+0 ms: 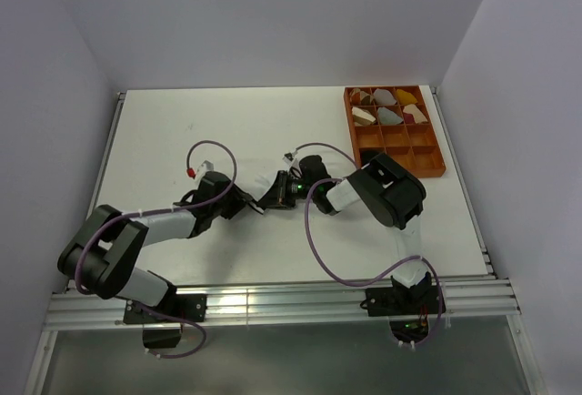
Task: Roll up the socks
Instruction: Roll the sock at the center of the board.
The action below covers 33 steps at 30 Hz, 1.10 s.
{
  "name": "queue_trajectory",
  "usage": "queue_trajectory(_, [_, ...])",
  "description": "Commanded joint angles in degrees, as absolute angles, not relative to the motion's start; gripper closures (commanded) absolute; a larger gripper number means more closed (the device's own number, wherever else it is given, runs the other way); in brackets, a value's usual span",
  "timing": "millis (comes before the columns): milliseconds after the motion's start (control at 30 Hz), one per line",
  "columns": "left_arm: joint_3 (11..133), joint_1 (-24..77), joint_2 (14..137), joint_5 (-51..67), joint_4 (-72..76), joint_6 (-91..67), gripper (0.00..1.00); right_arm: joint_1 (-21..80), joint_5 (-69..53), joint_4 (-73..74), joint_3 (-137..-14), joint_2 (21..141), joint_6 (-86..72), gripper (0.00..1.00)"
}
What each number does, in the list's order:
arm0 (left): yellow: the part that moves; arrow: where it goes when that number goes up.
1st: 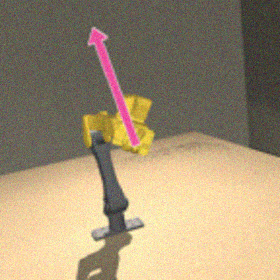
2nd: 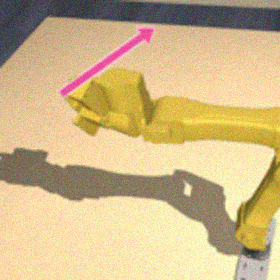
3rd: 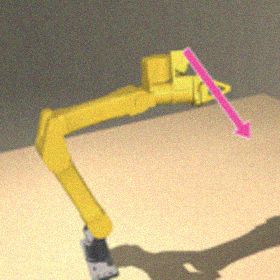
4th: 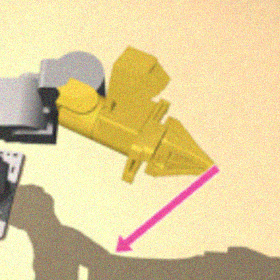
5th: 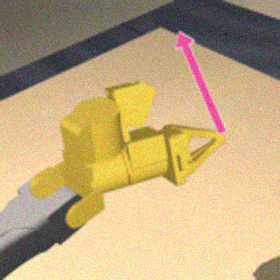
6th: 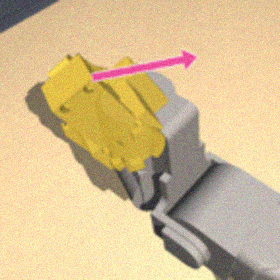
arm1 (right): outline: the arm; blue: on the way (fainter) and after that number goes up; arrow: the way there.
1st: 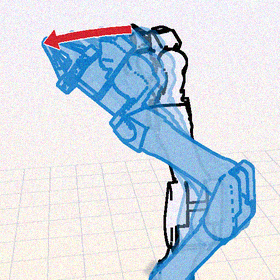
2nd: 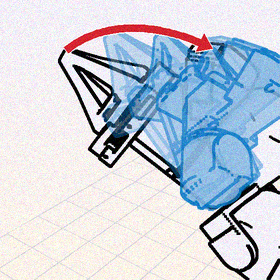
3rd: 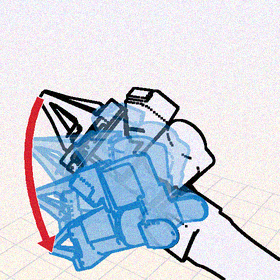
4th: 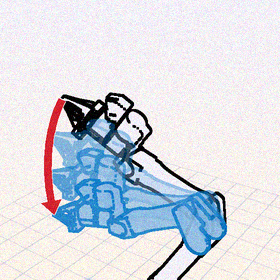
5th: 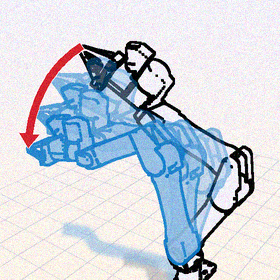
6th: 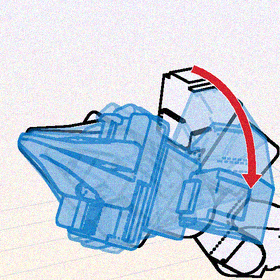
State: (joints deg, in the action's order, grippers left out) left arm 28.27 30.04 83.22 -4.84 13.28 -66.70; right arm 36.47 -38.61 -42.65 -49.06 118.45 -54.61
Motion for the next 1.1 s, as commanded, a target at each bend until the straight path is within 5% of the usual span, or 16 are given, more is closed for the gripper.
queue_trajectory(0, [27.95, 30.41, 85.43, -5.01, 15.38, -65.66, 0.56, 36.12, -37.09, -37.71, -47.02, 121.46, -53.61, 1.0])
queue_trajectory(233, [28.91, 30.76, 88.24, -4.75, 14.24, -65.57, 0.63, 36.03, -37.62, -37.62, -47.46, 121.82, -53.53, 1.0])
queue_trajectory(433, [31.81, 30.85, 89.21, -5.89, 7.76, -64.43, 0.83, 35.95, -36.3, -31.83, -49.22, 118.58, -48.97, 1.0])
queue_trajectory(600, [38.05, 31.03, 91.14, -8.61, 0.18, -60.39, 0.99, 36.03, -32.97, -25.67, -50.36, 112.78, -41.15, 0.8])
queue_trajectory(767, [45.15, 31.73, 92.72, -11.25, -9.3, -56.7, 1.0, 36.74, -26.12, -20.31, -50.01, 104.26, -31.83, 0.6])
queue_trajectory(1067, [57.21, 32.34, 100.62, -15.55, -23.1, -49.67, 1.0, 41.74, -6.6, -15.2, -48.17, 96.07, -18.46, 0.54])
